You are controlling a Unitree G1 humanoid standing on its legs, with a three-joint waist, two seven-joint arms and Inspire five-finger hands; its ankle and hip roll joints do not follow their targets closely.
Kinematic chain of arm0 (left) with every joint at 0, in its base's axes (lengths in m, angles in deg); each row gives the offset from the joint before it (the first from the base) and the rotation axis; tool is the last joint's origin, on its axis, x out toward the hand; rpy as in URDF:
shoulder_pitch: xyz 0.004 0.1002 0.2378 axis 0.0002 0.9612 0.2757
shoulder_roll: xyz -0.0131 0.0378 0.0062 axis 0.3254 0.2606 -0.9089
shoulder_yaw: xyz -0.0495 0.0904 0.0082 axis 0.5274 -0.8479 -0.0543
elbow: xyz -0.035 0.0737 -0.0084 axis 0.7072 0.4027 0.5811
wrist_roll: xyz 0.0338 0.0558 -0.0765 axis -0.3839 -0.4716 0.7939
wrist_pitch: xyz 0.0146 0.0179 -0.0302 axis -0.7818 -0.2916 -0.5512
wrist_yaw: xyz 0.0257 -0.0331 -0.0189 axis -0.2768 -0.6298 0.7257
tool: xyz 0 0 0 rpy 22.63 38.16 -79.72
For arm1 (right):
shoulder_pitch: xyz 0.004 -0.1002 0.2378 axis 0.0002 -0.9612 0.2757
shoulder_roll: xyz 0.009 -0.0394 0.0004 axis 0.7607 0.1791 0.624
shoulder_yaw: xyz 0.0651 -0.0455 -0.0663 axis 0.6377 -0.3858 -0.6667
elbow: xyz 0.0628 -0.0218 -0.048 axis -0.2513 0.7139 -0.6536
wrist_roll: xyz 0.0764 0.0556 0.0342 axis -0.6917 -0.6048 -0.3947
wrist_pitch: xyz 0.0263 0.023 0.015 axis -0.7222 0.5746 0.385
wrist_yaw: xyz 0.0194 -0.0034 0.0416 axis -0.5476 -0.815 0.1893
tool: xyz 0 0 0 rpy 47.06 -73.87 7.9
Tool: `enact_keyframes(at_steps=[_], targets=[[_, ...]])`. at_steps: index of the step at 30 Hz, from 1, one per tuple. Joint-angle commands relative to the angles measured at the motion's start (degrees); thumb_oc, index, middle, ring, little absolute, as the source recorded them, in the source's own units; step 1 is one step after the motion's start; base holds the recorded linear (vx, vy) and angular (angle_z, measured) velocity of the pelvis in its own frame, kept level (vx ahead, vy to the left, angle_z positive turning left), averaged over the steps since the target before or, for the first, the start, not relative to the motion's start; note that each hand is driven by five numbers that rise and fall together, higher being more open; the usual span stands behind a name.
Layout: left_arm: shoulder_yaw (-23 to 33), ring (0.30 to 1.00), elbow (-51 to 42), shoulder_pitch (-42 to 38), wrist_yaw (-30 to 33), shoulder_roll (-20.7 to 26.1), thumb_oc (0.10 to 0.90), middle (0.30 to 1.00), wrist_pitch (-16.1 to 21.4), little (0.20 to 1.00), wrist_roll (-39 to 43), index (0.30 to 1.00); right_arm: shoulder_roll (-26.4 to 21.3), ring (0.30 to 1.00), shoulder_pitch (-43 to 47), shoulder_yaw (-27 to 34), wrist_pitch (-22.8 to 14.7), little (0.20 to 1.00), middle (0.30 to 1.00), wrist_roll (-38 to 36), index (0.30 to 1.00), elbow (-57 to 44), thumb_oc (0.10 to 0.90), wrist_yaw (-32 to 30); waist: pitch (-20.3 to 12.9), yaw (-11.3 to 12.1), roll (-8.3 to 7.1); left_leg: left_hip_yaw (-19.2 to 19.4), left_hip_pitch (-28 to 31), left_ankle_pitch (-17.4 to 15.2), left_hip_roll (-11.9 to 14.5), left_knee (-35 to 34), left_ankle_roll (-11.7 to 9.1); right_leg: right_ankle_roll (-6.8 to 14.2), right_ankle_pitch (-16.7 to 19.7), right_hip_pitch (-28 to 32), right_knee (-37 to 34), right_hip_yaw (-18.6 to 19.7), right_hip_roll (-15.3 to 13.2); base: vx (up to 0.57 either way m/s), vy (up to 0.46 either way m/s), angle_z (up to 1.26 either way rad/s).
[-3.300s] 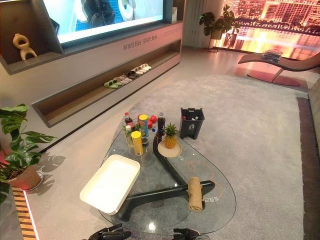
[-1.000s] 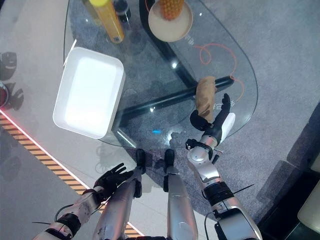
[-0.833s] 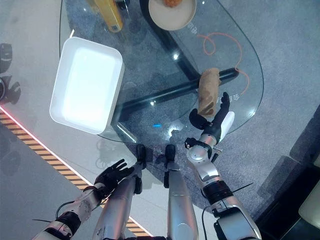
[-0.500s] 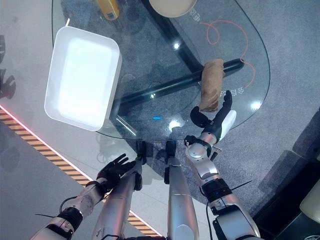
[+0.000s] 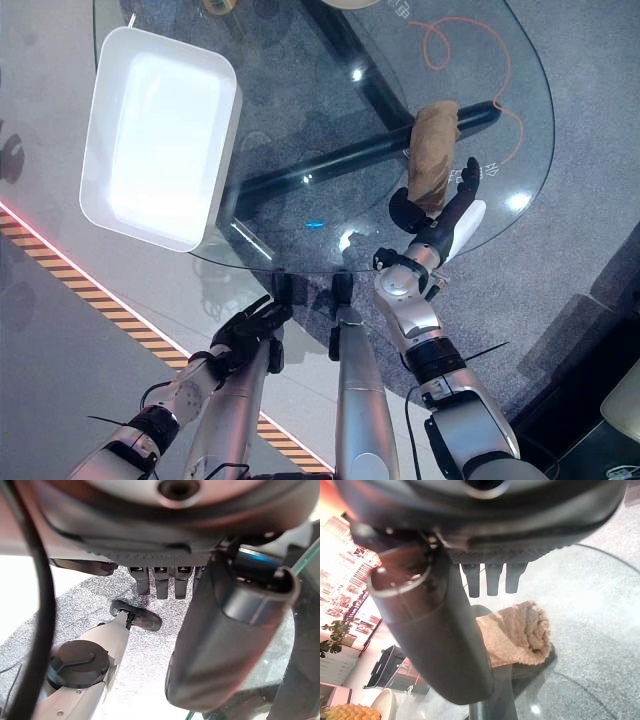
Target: Wipe the table with a cloth and put it in the basket.
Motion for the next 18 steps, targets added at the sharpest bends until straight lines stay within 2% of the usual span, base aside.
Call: enact_keyframes(at_steps=[1, 8, 13, 18], targets=[[-1.79, 0.900, -1.30, 3.93, -1.22, -1.20, 0.800, 0.900, -1.72, 0.900, 0.47, 0.900, -3.89, 0.900, -0.09, 3.45, -3.20, 0.900, 0.900, 0.83, 0.900, -3.91, 0.800, -2.65, -1.11, 0.80, -0.02, -0.56, -5.21, -7.43, -0.82, 12.48, 1.22, 3.02, 6.31, -0.17, -7.84, -0.92, -0.64, 0.03, 0.007, 0.05], [-1.97, 0.900, -1.05, 3.58, -0.80, -1.22, 0.800, 0.900, -1.77, 0.900, 1.14, 0.900, -4.27, 0.900, 1.51, 3.17, -2.81, 0.900, 0.900, 1.18, 0.900, -3.36, 0.800, -2.59, -1.11, 1.07, 0.29, -1.10, -7.23, -7.37, -1.03, 13.16, 1.37, 3.21, 6.65, -2.42, -7.29, -0.62, -0.65, 0.04, 0.014, 0.05], [-2.35, 0.900, -1.15, 3.36, -1.09, -0.95, 0.800, 0.900, -2.18, 0.900, 0.89, 0.900, -5.31, 0.900, 3.11, 3.37, -1.00, 0.900, 0.900, -1.45, 0.900, -1.11, 0.800, -2.87, -1.11, 1.43, 0.56, -1.48, -9.01, -7.19, -1.25, 13.36, 1.38, 3.44, 7.28, -4.37, -7.29, -0.56, -0.95, 0.04, 0.003, 0.02], [-2.51, 0.900, -1.41, 3.33, -1.33, -0.92, 0.800, 0.900, -2.54, 0.900, 0.68, 0.900, -5.23, 0.900, 3.35, 3.28, -1.23, 0.900, 0.900, -3.99, 0.900, 1.15, 0.800, -3.26, -1.11, 1.69, 0.64, -1.70, -10.22, -7.38, -1.37, 13.81, 1.60, 3.50, 7.33, -5.71, -6.78, -0.46, -0.98, 0.02, 0.007, 0.02]])
